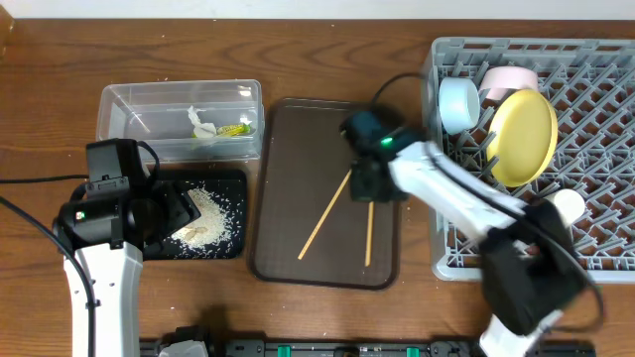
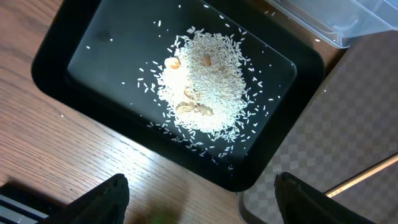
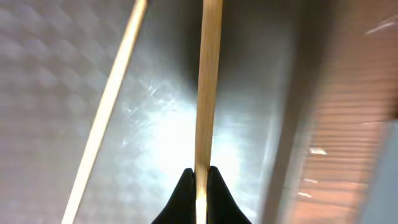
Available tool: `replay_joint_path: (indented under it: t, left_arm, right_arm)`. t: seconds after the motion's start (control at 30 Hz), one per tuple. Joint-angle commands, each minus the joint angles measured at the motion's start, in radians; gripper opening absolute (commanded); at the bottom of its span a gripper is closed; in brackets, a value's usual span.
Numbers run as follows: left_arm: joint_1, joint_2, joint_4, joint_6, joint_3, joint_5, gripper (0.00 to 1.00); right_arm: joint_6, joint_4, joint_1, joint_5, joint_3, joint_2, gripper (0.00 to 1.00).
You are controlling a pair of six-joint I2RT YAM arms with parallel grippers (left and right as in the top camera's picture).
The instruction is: Sort waste into correct bins and load items into the dishwasher rack
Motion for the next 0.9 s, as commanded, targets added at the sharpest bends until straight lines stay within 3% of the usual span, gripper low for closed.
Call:
replay_joint_path:
  t: [0.0, 0.3, 0.5, 0.87]
  left_arm:
    - [0.005, -0.002, -0.002, -0.005, -0.006, -0.008, 0.78]
    - [0.005, -0.002, -0.001, -0.005, -0.006, -0.008, 0.78]
    - [0.005, -0.002, -0.001, -0.005, -0.006, -0.008, 0.78]
    - [0.005, -0.002, -0.001, -0.005, -0.006, -0.008, 0.78]
  right_arm:
    - [-0.181, -0.021, -0.072, 0.015, 0.002, -0.150, 0.01]
    - [-0.433, -0.127, -0.334, 0.015, 0.002, -0.369, 0.01]
    - [-0.524, -0.170, -0.420, 0.014, 0.000, -0.311, 0.01]
    - [-0.520, -0.138, -0.421, 0.023, 0.000, -0.138, 0.03]
